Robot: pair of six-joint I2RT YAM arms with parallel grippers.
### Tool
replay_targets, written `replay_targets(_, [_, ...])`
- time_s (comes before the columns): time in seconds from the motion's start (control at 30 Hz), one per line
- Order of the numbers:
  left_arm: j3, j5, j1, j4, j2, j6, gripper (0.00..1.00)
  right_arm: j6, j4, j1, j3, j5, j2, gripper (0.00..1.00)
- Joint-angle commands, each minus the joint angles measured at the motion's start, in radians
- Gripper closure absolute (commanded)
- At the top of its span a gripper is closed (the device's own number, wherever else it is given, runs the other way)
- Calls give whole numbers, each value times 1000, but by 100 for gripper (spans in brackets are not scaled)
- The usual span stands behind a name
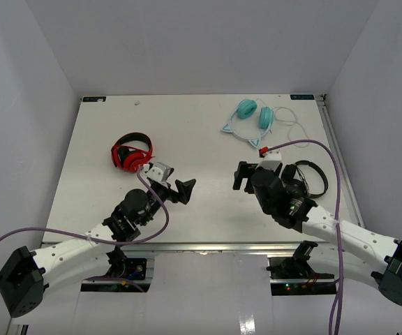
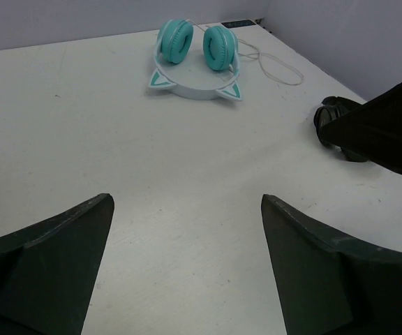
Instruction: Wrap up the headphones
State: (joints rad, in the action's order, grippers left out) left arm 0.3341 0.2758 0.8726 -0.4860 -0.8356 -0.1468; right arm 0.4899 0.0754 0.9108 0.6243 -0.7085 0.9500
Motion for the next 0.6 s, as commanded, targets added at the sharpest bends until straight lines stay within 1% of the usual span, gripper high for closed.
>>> replay_targets(0.0, [-20, 83, -1, -28, 48, -7, 2, -12, -52, 2, 19, -17, 15, 10])
replay_targets(0.17, [-38, 137, -1, -36, 67, -3, 2, -30, -55, 0, 11, 2, 20, 10])
replay_targets(0.23, [-35, 187, -1, -27, 70, 4, 2, -105, -166, 2, 11, 29, 27, 7])
replay_targets(0.27, [-28, 203, -1, -12, 68, 3, 2, -129, -154, 2, 30, 6, 44, 6])
replay_targets(0.33, [-28, 200, -1, -10, 69, 6, 2, -161, -110, -9, 132, -68, 92, 5])
replay_targets(0.37, [-31, 196, -1, -12, 73, 5, 2, -172, -93, -38, 205, -84, 114, 4])
replay_targets(0.43, [-33, 201, -1, -8, 85, 3, 2, -169, -72, -119, 285, -34, 157, 1])
replay_targets(0.47, [-35, 214, -1, -8, 89, 2, 2, -158, -57, -188, 303, 6, 175, 1])
replay_targets(0.53, [-36, 241, -1, -5, 93, -2, 2, -119, -52, -279, 346, 159, 200, 0])
replay_targets(0.57, [-34, 297, -1, 9, 93, -9, 2, -98, -54, -371, 394, 258, 246, 0])
